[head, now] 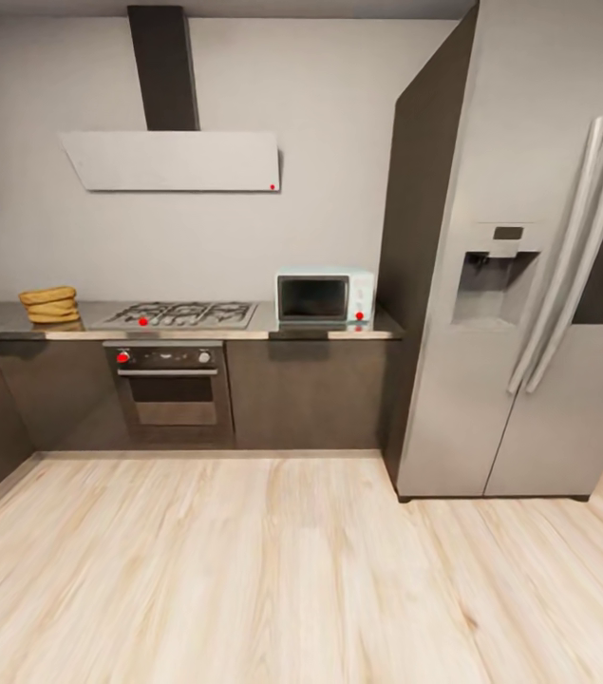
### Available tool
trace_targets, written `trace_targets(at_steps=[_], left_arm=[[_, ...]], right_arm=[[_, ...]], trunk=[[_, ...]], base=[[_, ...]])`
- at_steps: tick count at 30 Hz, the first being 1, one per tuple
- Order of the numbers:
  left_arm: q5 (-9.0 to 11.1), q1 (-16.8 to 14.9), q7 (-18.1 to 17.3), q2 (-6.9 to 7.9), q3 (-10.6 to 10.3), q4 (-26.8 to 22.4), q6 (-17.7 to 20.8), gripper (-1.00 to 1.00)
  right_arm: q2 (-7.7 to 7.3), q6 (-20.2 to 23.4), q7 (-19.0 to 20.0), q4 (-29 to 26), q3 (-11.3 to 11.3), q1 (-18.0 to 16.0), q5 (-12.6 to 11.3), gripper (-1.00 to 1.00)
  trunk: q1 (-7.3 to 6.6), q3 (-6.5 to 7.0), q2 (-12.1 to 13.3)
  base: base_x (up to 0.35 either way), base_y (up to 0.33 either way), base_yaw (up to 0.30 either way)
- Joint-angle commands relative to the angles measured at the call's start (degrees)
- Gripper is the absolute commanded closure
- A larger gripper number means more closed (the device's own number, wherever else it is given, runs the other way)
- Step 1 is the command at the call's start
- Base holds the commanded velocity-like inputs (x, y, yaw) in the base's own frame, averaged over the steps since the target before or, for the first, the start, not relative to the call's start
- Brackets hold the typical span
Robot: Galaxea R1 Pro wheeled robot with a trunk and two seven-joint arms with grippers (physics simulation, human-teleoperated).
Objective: In the kitchen, take the popcorn bag from the countertop, put it into the microwave, and heat it until the popcorn is cooked so the cooked popcorn ends up inside the bag.
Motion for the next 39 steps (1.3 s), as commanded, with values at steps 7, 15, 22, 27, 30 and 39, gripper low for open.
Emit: trace_targets(at_steps=[7, 15, 22, 27, 30, 39], left_arm=[[0.41, -0.01, -0.06, -0.01, 0.03, -0.02, 0.01, -1.00], [0.41, 0.01, -0.05, -0.01, 0.03, -0.02, 0.01, -1.00], [0.41, -0.01, -0.03, -0.01, 0.03, -0.02, 0.01, -1.00], [0.34, 0.02, 0.22, -0.02, 0.10, -0.02, -0.14, -1.00], [0.37, 0.00, 0.28, -0.01, 0.09, -0.02, -0.16, -1.00], [0.37, 0.00, 0.29, -0.01, 0.09, -0.02, -0.17, -1.00]], right_arm=[[-0.04, -0.20, -0.05, 0.01, 0.02, -0.01, 0.00, -1.00], [-0.09, -0.20, -0.07, 0.01, 0.02, 0.00, -0.01, -1.00], [-0.02, -0.23, -0.08, 0.01, -0.32, -0.06, -0.03, -1.00], [0.21, -0.22, -0.08, 0.01, -0.58, -0.05, -0.07, -1.00], [0.15, -0.21, -0.08, 0.01, -0.53, -0.04, 0.00, -1.00], [0.17, -0.21, -0.08, 0.01, -0.59, -0.06, 0.09, -1.00]], trunk=[[0.03, -0.04, -0.02], [0.03, -0.04, -0.02], [0.03, -0.04, -0.02], [0.03, -0.04, -0.02], [0.03, -0.04, -0.02], [0.03, -0.04, -0.02]], base=[[0.321, 0.000, 0.000], [0.321, 0.000, 0.000], [0.321, 0.000, 0.000], [0.321, 0.000, 0.000], [0.321, 0.000, 0.000], [0.321, 0.000, 0.000]])
